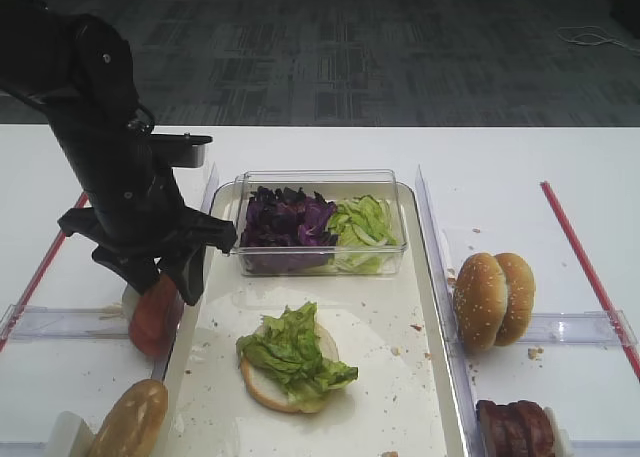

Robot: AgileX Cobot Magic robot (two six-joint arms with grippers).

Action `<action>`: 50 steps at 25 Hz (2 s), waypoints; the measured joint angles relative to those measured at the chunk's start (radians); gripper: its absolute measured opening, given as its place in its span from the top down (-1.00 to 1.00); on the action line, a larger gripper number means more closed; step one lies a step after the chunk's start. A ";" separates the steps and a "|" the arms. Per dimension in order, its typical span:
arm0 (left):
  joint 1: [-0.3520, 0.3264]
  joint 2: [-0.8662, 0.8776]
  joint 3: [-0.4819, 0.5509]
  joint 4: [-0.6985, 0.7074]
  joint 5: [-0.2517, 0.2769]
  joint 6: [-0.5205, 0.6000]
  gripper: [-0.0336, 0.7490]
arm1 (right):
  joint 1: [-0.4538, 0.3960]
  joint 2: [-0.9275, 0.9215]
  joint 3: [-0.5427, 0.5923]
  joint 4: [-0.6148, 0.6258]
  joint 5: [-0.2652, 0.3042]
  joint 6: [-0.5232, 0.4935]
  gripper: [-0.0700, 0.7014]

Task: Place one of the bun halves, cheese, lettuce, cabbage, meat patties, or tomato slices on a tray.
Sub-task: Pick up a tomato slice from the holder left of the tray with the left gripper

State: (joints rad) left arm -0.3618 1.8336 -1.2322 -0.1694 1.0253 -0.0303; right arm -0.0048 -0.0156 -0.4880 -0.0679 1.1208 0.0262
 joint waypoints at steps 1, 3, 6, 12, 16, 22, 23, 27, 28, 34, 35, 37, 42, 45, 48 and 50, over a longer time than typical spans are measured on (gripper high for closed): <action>0.000 0.000 -0.002 0.000 0.000 0.000 -0.03 | 0.000 0.000 0.000 0.000 0.000 0.000 -0.82; 0.000 0.000 -0.002 0.000 0.000 0.000 -0.02 | 0.000 0.000 0.000 0.000 0.000 0.000 -0.82; 0.000 0.000 -0.002 0.000 0.000 0.000 0.02 | 0.000 0.000 0.000 0.000 0.000 0.000 -0.82; 0.000 0.000 -0.002 0.028 0.000 -0.021 0.08 | 0.000 0.000 0.000 0.000 0.000 0.000 -0.82; 0.000 0.000 -0.002 0.034 0.000 -0.023 0.19 | 0.000 0.000 0.000 0.000 0.000 0.000 -0.82; 0.000 0.000 -0.002 0.036 0.000 -0.023 0.24 | 0.000 0.000 0.000 0.000 0.000 0.000 -0.82; 0.000 0.000 -0.002 0.036 0.000 -0.023 0.25 | 0.000 0.000 0.000 0.000 0.000 0.000 -0.82; 0.000 0.000 -0.002 0.047 0.000 -0.024 0.25 | 0.000 0.000 0.000 0.000 0.000 0.000 -0.82; 0.000 0.000 -0.002 0.053 0.000 -0.024 0.26 | 0.000 0.000 0.000 0.000 0.000 0.000 -0.82; 0.000 0.000 -0.002 0.061 0.000 -0.027 0.35 | 0.000 0.000 0.000 0.000 0.000 0.000 -0.82; 0.000 0.000 -0.002 0.061 0.000 -0.027 0.36 | 0.000 0.000 0.000 0.000 0.000 0.000 -0.82; 0.000 0.000 -0.002 0.061 0.000 -0.027 0.39 | 0.000 0.000 0.000 0.000 0.000 0.000 -0.82; 0.000 0.000 -0.002 0.063 0.000 -0.027 0.47 | 0.000 0.000 0.000 0.000 0.000 0.004 -0.82; 0.000 0.000 -0.002 0.073 0.000 -0.032 0.48 | 0.000 0.000 0.000 0.000 0.000 0.004 -0.82; 0.000 0.000 -0.002 0.087 0.000 -0.043 0.52 | 0.000 0.000 0.000 0.000 0.000 0.004 -0.82; 0.000 0.000 -0.002 0.087 0.000 -0.045 0.58 | 0.000 0.000 0.000 0.000 0.000 0.004 -0.82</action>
State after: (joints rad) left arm -0.3618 1.8336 -1.2344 -0.0823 1.0253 -0.0753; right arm -0.0048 -0.0156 -0.4880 -0.0679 1.1208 0.0301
